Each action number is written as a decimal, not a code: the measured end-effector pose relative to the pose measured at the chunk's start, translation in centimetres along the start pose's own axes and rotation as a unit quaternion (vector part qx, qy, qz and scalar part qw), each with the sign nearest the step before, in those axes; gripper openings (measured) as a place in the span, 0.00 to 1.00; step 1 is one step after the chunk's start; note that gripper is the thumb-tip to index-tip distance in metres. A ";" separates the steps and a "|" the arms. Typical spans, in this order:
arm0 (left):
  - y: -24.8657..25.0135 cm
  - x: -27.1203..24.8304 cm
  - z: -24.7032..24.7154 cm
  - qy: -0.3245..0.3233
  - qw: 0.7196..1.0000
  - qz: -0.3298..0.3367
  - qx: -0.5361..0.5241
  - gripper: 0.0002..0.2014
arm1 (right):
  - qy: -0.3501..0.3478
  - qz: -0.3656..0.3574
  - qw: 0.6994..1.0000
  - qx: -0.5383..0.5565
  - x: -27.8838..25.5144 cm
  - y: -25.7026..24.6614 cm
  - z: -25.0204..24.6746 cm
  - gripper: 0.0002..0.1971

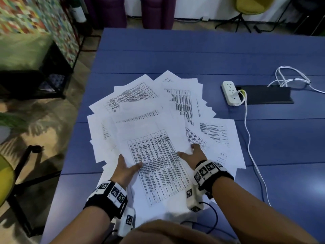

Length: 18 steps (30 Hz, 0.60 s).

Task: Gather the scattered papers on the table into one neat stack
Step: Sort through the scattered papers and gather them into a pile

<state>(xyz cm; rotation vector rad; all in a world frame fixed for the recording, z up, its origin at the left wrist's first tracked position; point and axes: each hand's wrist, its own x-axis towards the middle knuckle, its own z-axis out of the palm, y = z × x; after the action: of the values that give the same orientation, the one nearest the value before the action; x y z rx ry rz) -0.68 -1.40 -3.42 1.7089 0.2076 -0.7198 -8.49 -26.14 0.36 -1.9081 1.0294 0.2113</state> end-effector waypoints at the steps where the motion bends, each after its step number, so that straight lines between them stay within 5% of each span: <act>1: 0.2 -0.3 0.2 -0.008 1.000 -0.005 -0.018 0.56 | -0.017 0.009 1.000 0.001 -0.1 -0.2 -0.1 0.33; 6: 0.1 -0.3 0.1 -0.047 0.987 -0.061 -0.144 0.50 | -0.044 -0.030 0.968 -0.246 -0.7 -0.3 -0.6 0.34; 8: -0.6 0.0 -0.2 -0.050 0.984 -0.090 -0.146 0.59 | -0.056 -0.069 0.975 -0.202 -0.8 -0.6 -0.4 0.30; 11: -1.3 0.3 -0.6 -0.058 0.982 -0.125 -0.129 0.55 | -0.100 -0.096 0.989 -0.056 -1.2 -1.3 0.4 0.29; 15: -0.9 0.4 -1.6 -0.025 0.996 -0.073 -0.042 0.58 | -0.105 -0.049 0.993 -0.003 -0.4 -2.3 0.6 0.31; 18: 0.1 -0.3 -2.5 -0.019 0.998 -0.046 -0.035 0.52 | -0.115 -0.003 0.993 -0.017 1.5 -1.9 -0.2 0.22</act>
<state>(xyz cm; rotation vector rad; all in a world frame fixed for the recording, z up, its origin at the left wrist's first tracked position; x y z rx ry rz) 0.02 1.03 -2.95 1.6258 0.2834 -0.8045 -6.24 -26.76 0.94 -1.8663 0.8706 0.4370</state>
